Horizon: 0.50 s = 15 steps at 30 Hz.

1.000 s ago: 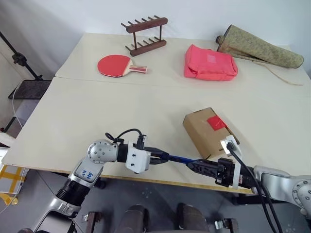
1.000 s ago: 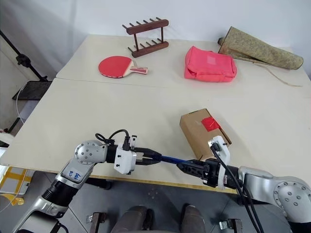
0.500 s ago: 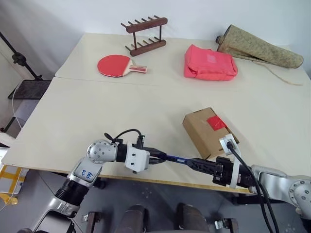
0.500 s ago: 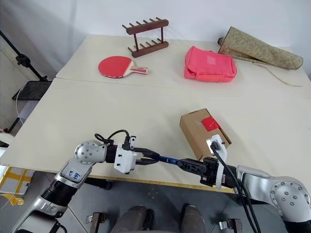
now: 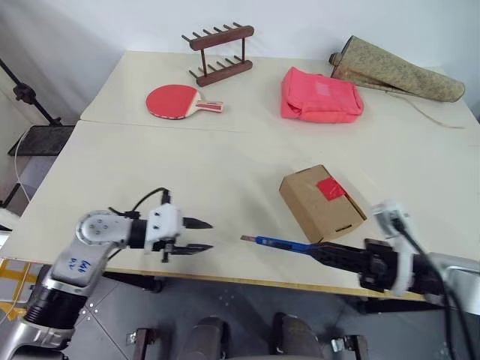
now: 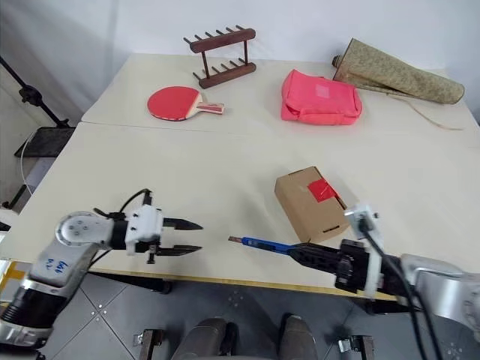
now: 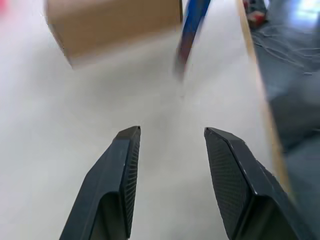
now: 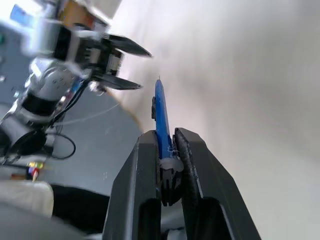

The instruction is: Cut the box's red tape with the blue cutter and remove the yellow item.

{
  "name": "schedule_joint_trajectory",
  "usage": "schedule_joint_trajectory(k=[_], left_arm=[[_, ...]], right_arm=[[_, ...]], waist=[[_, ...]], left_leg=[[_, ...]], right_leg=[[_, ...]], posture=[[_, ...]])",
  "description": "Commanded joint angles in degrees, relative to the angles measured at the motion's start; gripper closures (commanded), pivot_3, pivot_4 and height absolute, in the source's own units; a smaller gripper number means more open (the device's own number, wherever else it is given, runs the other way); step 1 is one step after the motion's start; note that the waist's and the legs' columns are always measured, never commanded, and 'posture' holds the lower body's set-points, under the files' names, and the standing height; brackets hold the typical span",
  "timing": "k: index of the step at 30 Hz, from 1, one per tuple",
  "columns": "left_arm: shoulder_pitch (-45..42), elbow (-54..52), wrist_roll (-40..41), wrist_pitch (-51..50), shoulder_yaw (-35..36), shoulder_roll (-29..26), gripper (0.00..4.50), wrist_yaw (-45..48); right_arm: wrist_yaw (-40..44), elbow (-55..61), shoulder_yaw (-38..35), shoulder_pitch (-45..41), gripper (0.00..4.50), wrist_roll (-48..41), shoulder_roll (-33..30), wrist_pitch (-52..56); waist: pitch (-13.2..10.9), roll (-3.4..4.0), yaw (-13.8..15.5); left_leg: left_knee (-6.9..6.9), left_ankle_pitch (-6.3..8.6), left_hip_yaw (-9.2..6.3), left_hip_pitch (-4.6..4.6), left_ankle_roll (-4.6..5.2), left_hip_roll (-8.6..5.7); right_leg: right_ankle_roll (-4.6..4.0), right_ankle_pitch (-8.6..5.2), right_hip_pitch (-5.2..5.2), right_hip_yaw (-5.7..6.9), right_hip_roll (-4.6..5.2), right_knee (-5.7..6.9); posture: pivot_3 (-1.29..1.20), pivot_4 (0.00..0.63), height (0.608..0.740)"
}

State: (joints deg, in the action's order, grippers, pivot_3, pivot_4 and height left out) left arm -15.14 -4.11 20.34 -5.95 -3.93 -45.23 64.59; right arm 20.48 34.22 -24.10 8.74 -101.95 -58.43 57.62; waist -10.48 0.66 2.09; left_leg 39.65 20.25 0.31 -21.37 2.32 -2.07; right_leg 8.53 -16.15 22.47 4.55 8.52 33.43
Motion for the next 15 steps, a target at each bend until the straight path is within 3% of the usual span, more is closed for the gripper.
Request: schedule_joint_trajectory(k=[1,4,7,10,15], left_arm=[[-3.8,3.7,3.1,-3.2,2.7,2.8,2.73,-1.1],[-10.7,8.0,1.2,-3.1,-0.4,8.6,3.52,-1.1],[-15.9,11.9,-0.5,-3.6,-2.5,12.6,4.41,-1.0],[-25.2,18.9,-3.2,-3.7,-6.5,19.4,4.50,-0.9],[-40.3,34.0,-8.3,-1.8,-10.3,31.8,4.50,-3.0]], right_arm=[[1.4,3.0,-12.5,4.2,4.33,-6.8,-2.3,0.4],[1.8,0.3,-24.4,7.0,4.33,-3.8,-5.0,2.7],[1.7,-2.8,-27.2,5.5,4.33,0.4,-7.8,2.3],[0.0,-9.2,-27.3,0.1,4.33,8.2,-14.0,1.6],[-0.8,-15.3,-18.5,-10.0,4.33,14.6,-21.6,1.9]], waist=[[0.0,-0.03,0.6],[0.0,-0.08,2.0],[-0.1,-0.33,2.1],[-0.2,-0.29,2.0],[-0.2,-0.45,2.0]], left_leg=[[0.01,0.00,-0.02,0.00,0.00,0.00],[0.03,0.01,-0.01,0.00,0.05,-0.09],[0.08,0.02,0.11,-0.05,0.14,-0.16],[0.10,0.05,0.31,-0.07,0.16,-0.17],[0.30,0.04,0.34,-0.23,0.23,-0.16]], right_leg=[[0.00,0.00,-0.02,0.01,0.00,0.00],[0.04,0.02,-0.06,0.01,0.01,-0.02],[0.13,0.07,-0.05,-0.04,0.03,-0.08],[0.14,0.08,0.05,-0.03,0.02,-0.03],[0.21,0.12,0.10,0.08,-0.02,-0.02]], posture=[[0.00,0.150,0.740],[0.00,0.150,0.740],[0.00,0.150,0.740],[0.00,0.150,0.740],[0.00,0.150,0.740]])
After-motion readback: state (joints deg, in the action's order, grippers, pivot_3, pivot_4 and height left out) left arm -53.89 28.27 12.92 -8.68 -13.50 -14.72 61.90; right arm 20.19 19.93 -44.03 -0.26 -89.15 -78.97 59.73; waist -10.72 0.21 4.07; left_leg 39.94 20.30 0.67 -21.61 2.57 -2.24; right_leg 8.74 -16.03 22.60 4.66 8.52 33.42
